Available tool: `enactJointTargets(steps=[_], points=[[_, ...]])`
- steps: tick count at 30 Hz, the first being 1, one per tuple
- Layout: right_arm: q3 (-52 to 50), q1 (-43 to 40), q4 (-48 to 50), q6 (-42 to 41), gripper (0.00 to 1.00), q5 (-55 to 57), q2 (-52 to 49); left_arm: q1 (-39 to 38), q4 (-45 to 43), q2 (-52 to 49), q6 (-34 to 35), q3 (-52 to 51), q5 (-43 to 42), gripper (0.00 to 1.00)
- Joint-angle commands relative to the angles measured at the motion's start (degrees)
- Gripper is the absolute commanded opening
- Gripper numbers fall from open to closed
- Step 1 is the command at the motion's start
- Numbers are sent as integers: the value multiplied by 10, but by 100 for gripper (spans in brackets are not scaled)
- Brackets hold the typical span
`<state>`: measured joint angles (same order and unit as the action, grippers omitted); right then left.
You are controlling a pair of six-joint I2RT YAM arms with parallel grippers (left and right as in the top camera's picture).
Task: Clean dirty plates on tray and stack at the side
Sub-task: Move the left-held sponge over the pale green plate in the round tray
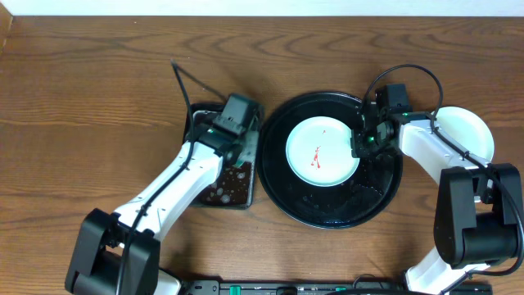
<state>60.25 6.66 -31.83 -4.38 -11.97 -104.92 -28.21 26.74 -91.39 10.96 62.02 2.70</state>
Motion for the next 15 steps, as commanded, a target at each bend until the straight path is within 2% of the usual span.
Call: enactJointTargets(steps=[1,4,9,12,15], points=[[-23,21,-9,-10,1,-20,-19,-31,-41,9,19,28,-110,7],[-23,24,-10,-18,1,-20,-19,-59,-111,1,80,27,-159,7],[-23,28,-11,-18,1,-20,-19,-92,-188,-38,163,27,-160,7],[-23,28,-13,-18,1,-20,-19,-101,-216,-77,191,27,-184,7],[-23,28,-14,-18,1,-20,-19,-104,-250,-124,209,27,-248,7]])
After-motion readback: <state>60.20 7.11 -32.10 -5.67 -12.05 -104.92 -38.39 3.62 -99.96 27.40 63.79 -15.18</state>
